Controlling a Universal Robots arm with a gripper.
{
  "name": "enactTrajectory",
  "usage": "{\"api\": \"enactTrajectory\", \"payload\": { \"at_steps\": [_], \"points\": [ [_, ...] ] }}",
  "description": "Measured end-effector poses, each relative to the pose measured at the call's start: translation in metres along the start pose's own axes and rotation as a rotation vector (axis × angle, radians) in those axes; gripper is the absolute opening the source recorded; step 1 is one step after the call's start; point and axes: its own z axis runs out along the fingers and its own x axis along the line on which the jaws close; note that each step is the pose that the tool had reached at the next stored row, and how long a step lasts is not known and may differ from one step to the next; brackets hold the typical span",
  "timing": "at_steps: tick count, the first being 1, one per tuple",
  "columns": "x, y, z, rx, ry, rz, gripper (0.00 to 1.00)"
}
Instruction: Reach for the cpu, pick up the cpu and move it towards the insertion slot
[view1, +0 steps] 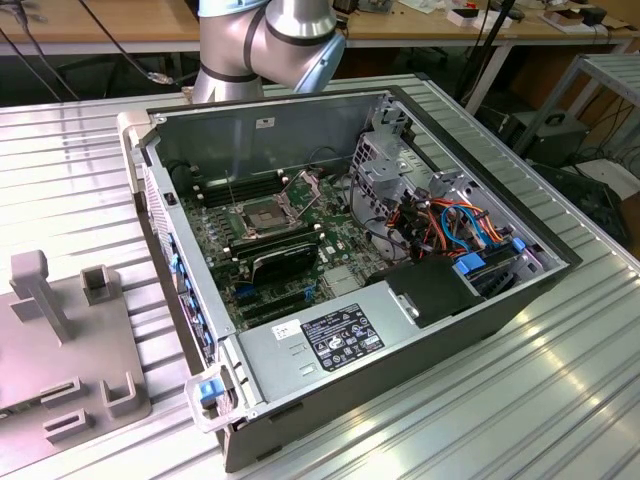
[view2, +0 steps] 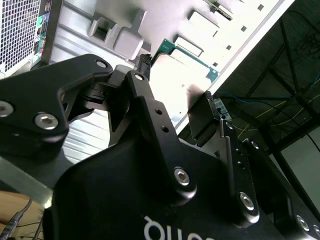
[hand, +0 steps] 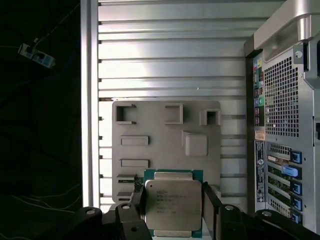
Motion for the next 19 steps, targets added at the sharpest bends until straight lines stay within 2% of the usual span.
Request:
{"api": "enactTrajectory", "payload": {
  "at_steps": [11, 19],
  "points": [
    [-0.0157, 0.0002, -0.0004, 0.0001, 0.0001, 0.000, 0.55],
    [-0.0245, 0.0003, -0.0007, 0.0000, 0.0000, 0.000, 0.55]
  ]
}}
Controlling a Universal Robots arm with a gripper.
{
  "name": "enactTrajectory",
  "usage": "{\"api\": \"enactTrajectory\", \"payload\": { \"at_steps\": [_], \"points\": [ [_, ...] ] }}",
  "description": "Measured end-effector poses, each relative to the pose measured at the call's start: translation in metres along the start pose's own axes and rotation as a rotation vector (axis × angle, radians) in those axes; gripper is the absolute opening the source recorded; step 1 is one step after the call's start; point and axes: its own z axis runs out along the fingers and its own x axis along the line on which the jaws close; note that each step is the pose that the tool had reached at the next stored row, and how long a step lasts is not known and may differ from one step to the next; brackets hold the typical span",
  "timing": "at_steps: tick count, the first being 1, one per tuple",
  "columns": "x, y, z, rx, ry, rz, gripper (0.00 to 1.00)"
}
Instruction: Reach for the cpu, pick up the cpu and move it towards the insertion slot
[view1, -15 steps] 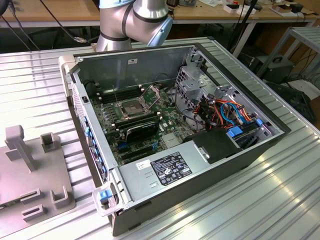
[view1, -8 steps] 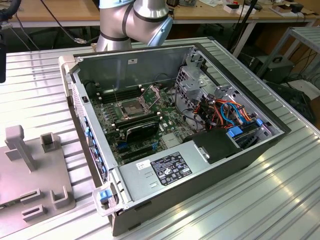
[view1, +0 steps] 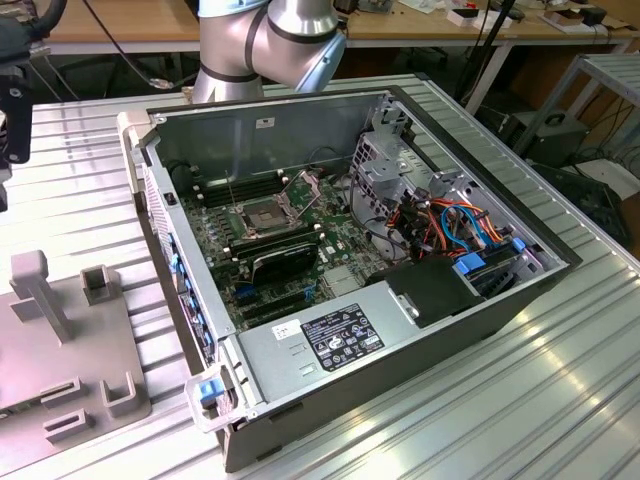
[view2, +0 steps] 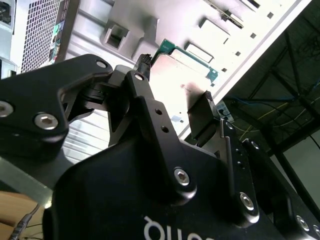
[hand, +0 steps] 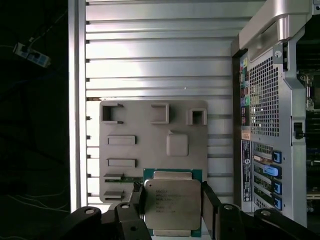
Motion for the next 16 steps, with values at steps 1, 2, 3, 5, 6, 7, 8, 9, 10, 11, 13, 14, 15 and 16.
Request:
{"api": "enactTrajectory", "payload": {
  "at_steps": [1, 2, 3, 5, 6, 7, 8, 9, 10, 11, 13, 14, 15, 16],
  "points": [
    [-0.0008, 0.0000, 0.0000, 0.0000, 0.0000, 0.000, 0.55],
    [-0.0024, 0.0000, -0.0001, 0.0000, 0.0000, 0.000, 0.55],
    [-0.0032, 0.0000, -0.0001, 0.0000, 0.0000, 0.000, 0.55],
    [-0.0053, 0.0001, -0.0002, 0.0000, 0.0000, 0.000, 0.55],
    [-0.0060, 0.0001, -0.0002, 0.0000, 0.0000, 0.000, 0.55],
    [-0.0070, 0.0001, -0.0002, 0.0000, 0.0001, 0.000, 0.55],
    [-0.0087, 0.0001, -0.0003, 0.0000, 0.0001, 0.000, 0.55],
    [-0.0097, 0.0001, -0.0002, 0.0000, 0.0000, 0.000, 0.55],
    [-0.0106, 0.0002, -0.0003, -0.0001, 0.0000, 0.000, 0.55],
    [-0.0116, 0.0002, -0.0003, -0.0001, -0.0001, 0.000, 0.55],
    [-0.0134, 0.0002, -0.0003, 0.0000, 0.0000, 0.000, 0.55],
    [-0.0142, 0.0002, -0.0004, 0.0000, 0.0001, 0.000, 0.55],
    [-0.0155, 0.0002, -0.0004, 0.0000, 0.0000, 0.000, 0.55],
    [-0.0171, 0.0002, -0.0004, 0.0000, -0.0001, 0.000, 0.55]
  ]
}}
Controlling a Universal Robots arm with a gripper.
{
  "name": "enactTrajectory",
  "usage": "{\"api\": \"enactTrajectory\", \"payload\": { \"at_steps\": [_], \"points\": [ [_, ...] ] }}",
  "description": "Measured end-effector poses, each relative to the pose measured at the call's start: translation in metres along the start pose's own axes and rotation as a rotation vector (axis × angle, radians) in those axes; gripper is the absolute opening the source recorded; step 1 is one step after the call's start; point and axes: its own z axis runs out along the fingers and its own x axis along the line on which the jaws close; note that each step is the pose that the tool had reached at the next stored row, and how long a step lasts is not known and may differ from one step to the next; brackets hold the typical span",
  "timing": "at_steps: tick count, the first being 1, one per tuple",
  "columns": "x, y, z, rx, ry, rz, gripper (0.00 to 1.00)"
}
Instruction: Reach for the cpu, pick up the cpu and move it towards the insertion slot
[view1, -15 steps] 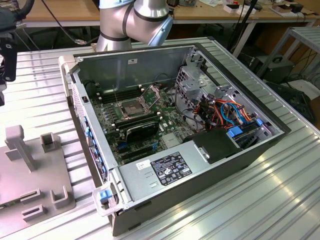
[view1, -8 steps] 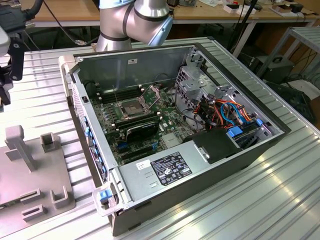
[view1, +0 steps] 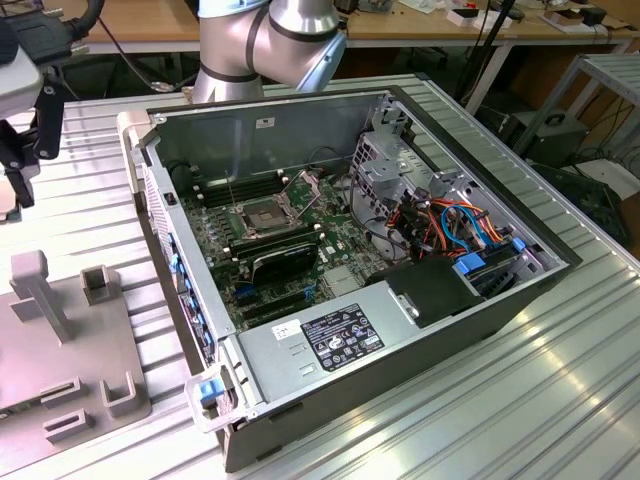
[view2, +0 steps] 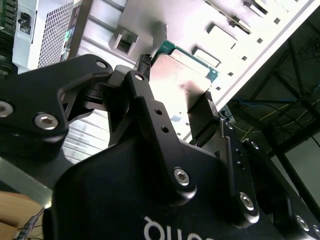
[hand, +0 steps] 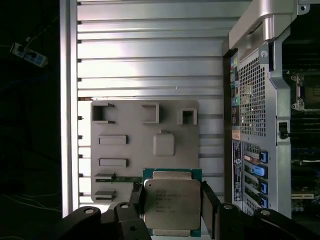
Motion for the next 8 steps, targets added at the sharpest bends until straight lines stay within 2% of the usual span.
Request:
{"api": "enactTrajectory", "payload": {
  "at_steps": [2, 8],
  "points": [
    [-0.0043, 0.0000, -0.0001, 0.0000, 0.0000, 0.000, 0.55],
    [-0.0110, 0.0001, -0.0003, 0.0001, 0.0001, 0.000, 0.55]
  ]
}}
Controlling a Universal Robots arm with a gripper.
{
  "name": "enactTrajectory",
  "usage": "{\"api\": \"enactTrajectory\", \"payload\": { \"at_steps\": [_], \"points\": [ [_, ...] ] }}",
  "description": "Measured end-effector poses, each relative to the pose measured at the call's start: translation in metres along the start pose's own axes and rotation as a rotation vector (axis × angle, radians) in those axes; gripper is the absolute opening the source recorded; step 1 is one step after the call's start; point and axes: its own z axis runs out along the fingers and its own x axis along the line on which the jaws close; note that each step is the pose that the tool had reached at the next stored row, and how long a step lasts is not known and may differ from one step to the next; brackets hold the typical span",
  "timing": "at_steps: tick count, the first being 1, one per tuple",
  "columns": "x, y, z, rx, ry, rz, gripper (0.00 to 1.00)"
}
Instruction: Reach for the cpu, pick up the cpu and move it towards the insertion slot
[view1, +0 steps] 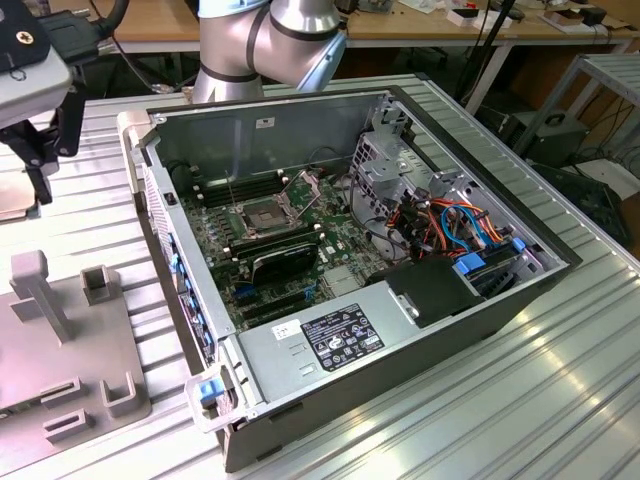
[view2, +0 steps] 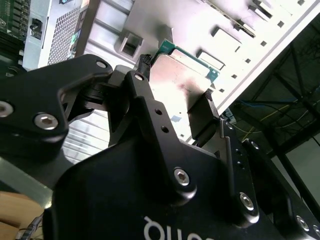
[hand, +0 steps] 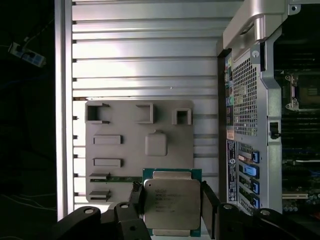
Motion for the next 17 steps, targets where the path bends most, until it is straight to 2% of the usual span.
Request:
{"api": "enactTrajectory", "payload": {
  "at_steps": [17],
  "points": [
    [-0.0200, 0.0002, -0.0005, -0.0001, 0.0000, 0.000, 0.55]
  ]
}}
